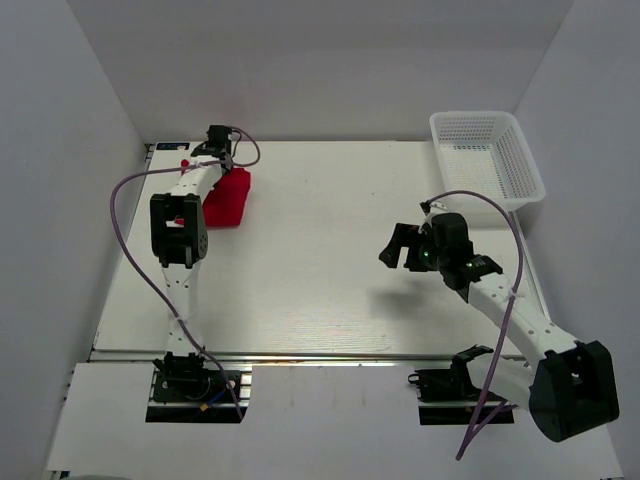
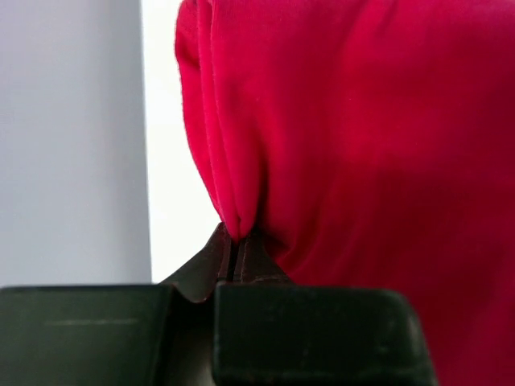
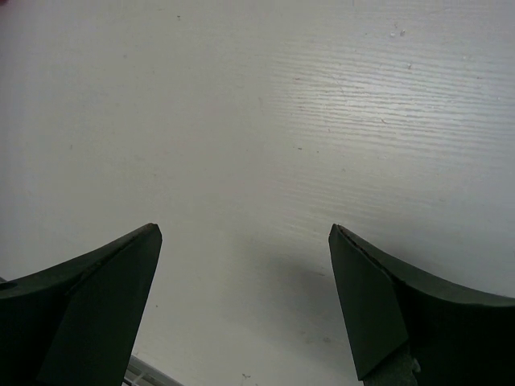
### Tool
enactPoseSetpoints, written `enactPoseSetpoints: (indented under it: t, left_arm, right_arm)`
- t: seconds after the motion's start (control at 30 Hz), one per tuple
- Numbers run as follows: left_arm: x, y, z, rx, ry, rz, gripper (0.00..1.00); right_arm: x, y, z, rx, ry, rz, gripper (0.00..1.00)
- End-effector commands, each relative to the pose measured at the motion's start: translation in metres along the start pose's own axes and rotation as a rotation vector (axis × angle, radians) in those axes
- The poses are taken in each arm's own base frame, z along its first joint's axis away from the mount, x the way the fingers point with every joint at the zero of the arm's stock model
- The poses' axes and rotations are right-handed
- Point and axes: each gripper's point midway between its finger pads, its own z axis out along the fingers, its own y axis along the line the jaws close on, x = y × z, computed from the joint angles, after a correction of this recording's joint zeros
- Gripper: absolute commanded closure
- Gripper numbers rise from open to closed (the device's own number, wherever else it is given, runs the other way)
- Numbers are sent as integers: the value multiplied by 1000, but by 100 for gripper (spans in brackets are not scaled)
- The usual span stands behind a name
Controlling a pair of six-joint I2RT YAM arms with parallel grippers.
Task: Fold and stack the t-shirts
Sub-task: Put the neatly folded tshirt into the corner of the board with the left arm
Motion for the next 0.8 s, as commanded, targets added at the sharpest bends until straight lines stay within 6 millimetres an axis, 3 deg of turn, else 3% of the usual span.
enactPoseSetpoints:
  t: [0.0, 0.03, 0.1, 0.17, 0.2, 0.23, 0.37, 0.67, 0.77]
  left_arm:
    - [-17, 47, 17, -118, -12, 36, 100]
    - [-20, 48, 21, -137, -21, 47, 100]
    - [-28, 72, 31, -239, -49, 13, 100]
    - [-38, 83, 36, -278, -86, -37, 100]
    - [-38, 75, 45, -267, -83, -20, 100]
    - [-44, 86, 47, -282, -94, -49, 100]
    - [-45, 105, 66, -349, -98, -109, 96]
    - [-51, 122, 88, -378, -130, -160, 90]
    - [-53, 124, 92, -353, -145, -181, 82]
  right_arm:
    - [-28, 11, 3, -24, -36, -31, 10]
    - [-29, 12, 5, -29, -35, -31, 10]
    - [-31, 17, 10, -58, -24, -37, 10]
    - [-28, 20, 15, -76, 0, -36, 10]
    - [-30, 20, 18, -77, 5, -37, 10]
    - [-27, 21, 20, -82, 21, -33, 10]
    - [-27, 24, 25, -98, 31, -27, 10]
    - [-36, 27, 25, -103, 10, -26, 10]
    - [-39, 27, 25, -98, -3, -31, 10]
